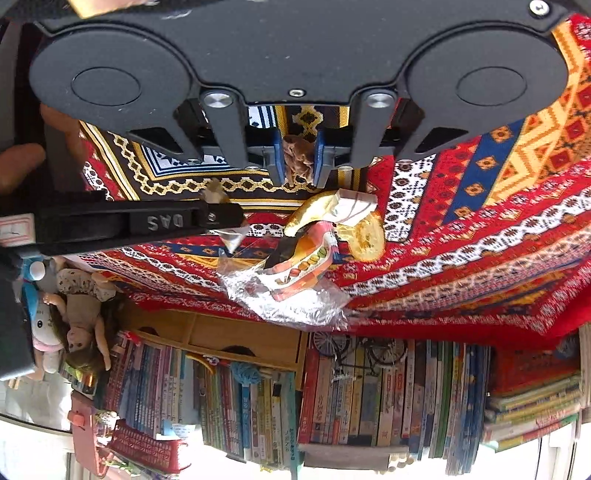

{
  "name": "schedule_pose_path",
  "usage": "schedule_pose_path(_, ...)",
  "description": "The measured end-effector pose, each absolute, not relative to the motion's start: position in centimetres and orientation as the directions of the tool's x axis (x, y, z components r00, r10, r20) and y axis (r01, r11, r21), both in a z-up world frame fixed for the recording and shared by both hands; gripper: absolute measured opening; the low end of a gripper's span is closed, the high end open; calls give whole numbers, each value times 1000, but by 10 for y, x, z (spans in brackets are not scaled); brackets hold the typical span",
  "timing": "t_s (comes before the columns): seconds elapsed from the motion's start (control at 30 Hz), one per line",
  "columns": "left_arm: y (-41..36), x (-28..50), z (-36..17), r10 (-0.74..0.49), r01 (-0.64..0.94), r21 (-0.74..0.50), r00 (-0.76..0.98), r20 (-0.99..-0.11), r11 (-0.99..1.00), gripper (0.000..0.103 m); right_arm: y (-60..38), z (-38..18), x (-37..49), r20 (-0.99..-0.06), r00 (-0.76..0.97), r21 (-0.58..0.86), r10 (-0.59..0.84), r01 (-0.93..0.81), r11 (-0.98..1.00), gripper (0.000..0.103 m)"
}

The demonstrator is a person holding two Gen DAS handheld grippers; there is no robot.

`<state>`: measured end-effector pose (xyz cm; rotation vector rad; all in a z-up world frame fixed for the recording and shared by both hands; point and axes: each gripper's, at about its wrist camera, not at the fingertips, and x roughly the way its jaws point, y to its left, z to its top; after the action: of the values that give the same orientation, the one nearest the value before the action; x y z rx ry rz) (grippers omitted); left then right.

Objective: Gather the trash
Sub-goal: 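Grasp the brown peel scrap with the left tool while the right tool grasps the clear wrapper, then carry the peel scrap with the left tool while the right tool carries the wrapper to the bin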

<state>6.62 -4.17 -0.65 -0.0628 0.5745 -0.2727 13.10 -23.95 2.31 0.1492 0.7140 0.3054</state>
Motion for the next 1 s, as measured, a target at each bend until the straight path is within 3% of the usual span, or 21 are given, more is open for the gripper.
schedule_pose_path(0.7,-29,-95,38,-361,355,-95,838,-409,930,14,-250,54,-43,-506,756,190,416,-373,908,25)
schedule_pose_path(1.0,-25,-157,13,-384,390,-88,796,-469,917,14,-255,35,-111,-524,701,186,483,-459,869,25)
